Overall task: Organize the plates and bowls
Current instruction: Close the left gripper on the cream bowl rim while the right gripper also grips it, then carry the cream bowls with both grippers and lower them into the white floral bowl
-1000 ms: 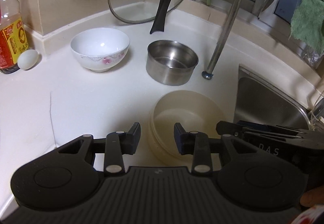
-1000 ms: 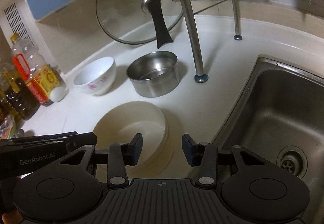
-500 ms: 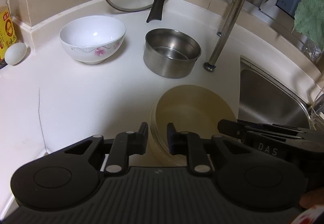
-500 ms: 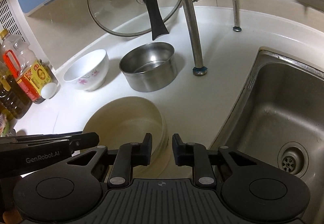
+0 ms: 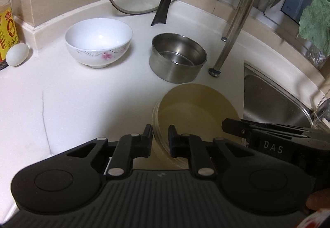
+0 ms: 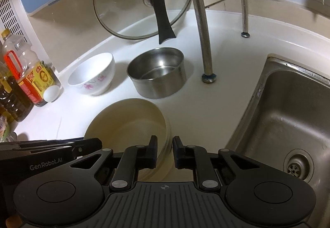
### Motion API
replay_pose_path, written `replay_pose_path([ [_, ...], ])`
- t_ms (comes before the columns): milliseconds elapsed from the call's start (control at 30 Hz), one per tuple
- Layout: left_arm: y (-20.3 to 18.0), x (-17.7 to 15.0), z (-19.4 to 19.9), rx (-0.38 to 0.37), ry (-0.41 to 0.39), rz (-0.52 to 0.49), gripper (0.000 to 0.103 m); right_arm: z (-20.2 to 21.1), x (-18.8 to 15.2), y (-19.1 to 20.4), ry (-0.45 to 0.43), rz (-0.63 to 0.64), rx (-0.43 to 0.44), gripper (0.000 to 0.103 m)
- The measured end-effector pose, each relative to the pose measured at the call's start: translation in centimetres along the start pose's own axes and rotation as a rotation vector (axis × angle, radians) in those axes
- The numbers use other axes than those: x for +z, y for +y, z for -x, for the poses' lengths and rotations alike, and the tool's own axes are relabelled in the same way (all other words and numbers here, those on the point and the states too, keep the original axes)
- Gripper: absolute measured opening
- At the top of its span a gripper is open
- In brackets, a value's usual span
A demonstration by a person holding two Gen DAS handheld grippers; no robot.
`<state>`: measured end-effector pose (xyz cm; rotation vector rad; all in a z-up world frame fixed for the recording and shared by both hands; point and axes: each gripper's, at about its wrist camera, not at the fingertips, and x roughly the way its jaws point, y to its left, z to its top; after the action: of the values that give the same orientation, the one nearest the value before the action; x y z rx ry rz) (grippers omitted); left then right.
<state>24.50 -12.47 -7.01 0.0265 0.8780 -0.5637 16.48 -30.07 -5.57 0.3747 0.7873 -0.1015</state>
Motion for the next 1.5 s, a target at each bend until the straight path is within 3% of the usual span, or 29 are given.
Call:
replay_pose_path([
  [400,2.3,2.5,3.0,0.028,-0.085,0.023,0.014,-0.2,2.5,2.7,-0.021,0.022,0.071,0.016],
  [733,6.0,6.2,3.9,0.064,-0.162,0.047,0.014,-2.5,6.6,6.1,-0.018,0.012,0.147,0.016],
  [1033,9.5,10.0,2.4,0.078,-0.182,0.072,0.014,-5.0,10.8,9.0,-0.045,0.023,0.165,0.016],
  [1500,12.8,13.8,-1.5,0.098,-0.17,0.082,0.014,-11.1,15.0,10.6,0.002,0.004,0.159,0.016],
])
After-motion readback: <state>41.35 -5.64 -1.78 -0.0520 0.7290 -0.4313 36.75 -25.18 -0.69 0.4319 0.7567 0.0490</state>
